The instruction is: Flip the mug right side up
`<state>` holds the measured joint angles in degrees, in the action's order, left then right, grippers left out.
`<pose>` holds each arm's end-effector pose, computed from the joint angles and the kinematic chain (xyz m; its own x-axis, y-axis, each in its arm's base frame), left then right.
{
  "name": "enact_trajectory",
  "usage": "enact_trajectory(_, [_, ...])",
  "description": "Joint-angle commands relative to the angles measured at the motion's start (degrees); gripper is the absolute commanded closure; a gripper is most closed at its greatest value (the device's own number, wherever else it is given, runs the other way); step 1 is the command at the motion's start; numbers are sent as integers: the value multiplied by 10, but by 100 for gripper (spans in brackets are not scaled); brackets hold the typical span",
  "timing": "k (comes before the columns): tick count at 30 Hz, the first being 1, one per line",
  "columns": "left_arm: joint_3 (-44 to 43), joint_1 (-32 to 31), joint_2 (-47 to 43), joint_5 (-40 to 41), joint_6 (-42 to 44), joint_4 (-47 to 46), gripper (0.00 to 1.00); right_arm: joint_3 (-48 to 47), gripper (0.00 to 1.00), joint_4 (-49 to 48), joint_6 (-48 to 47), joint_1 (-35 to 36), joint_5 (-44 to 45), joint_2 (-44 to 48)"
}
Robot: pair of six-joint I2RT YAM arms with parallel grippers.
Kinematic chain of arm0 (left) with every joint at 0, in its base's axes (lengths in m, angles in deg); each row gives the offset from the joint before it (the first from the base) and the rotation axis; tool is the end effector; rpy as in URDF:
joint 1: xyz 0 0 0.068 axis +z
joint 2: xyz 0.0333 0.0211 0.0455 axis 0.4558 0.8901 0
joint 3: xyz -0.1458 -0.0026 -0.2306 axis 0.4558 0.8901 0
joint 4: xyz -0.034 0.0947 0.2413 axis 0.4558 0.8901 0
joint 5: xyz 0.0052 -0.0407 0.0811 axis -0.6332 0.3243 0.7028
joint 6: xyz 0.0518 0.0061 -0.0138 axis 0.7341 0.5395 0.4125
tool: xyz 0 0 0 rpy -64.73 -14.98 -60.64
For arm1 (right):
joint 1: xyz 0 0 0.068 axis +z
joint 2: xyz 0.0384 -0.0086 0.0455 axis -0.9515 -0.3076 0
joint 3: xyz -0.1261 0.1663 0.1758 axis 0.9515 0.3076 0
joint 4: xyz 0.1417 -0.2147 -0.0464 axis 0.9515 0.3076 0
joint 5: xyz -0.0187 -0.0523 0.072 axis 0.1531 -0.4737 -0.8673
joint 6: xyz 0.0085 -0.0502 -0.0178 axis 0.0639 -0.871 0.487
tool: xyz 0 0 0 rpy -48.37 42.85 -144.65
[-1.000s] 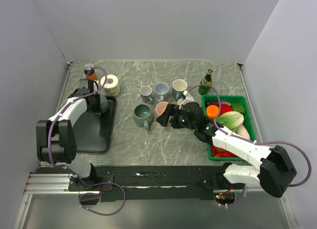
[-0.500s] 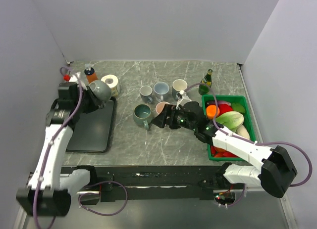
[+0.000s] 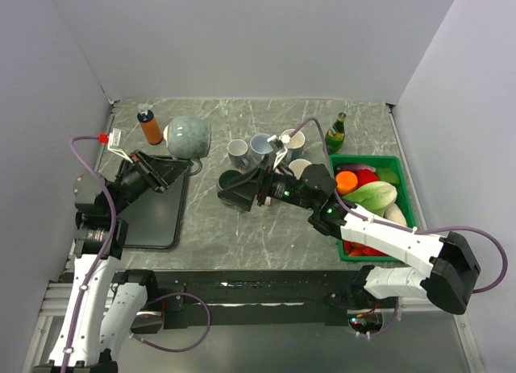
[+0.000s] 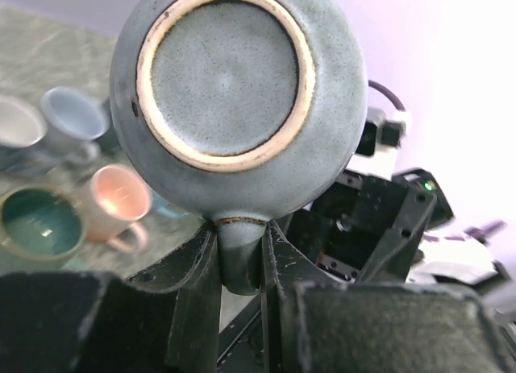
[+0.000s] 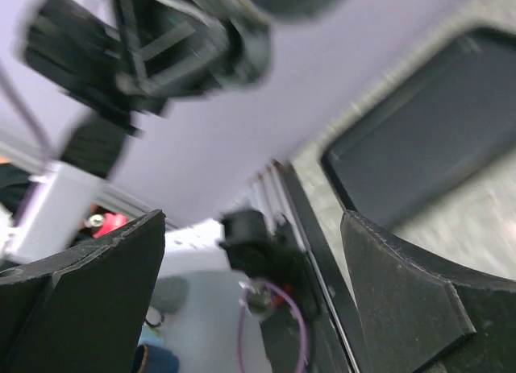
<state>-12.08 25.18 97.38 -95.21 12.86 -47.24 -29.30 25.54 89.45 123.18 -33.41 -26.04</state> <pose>0.1417 -0.0279 0.3764 -0.4695 -0.5992 -0.6485 0.4963 0.4283 -0.7551 0.1635 0.2233 0.3399 -0.5993 0.2834 -0.7487 -0.7443 0.1471 0.6514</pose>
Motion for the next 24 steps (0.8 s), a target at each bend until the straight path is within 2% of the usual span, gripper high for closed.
enact_trajectory(1, [-20, -3, -30, -49, -78, -189, 99, -58, 6, -109, -7, 9, -21, -23])
enact_trajectory(4, [9, -6, -38, -53, -123, -268, 99, -80, 7, -130, 4, 18, -19, -48])
enact_trajectory(8, [18, -14, -40, -60, -139, -307, 99, -106, 9, -151, 27, 23, -17, -75])
enact_trajectory(14, [18, -22, -42, -70, -114, -309, 99, -121, 13, -191, 38, 30, -3, -96])
enact_trajectory(18, [0, -23, -45, -68, -63, -262, 99, -134, 15, -210, 35, 30, -15, -113])
enact_trajectory(24, [19, -24, -43, -80, -78, -300, 99, -150, 24, -234, 58, 30, -23, -143])
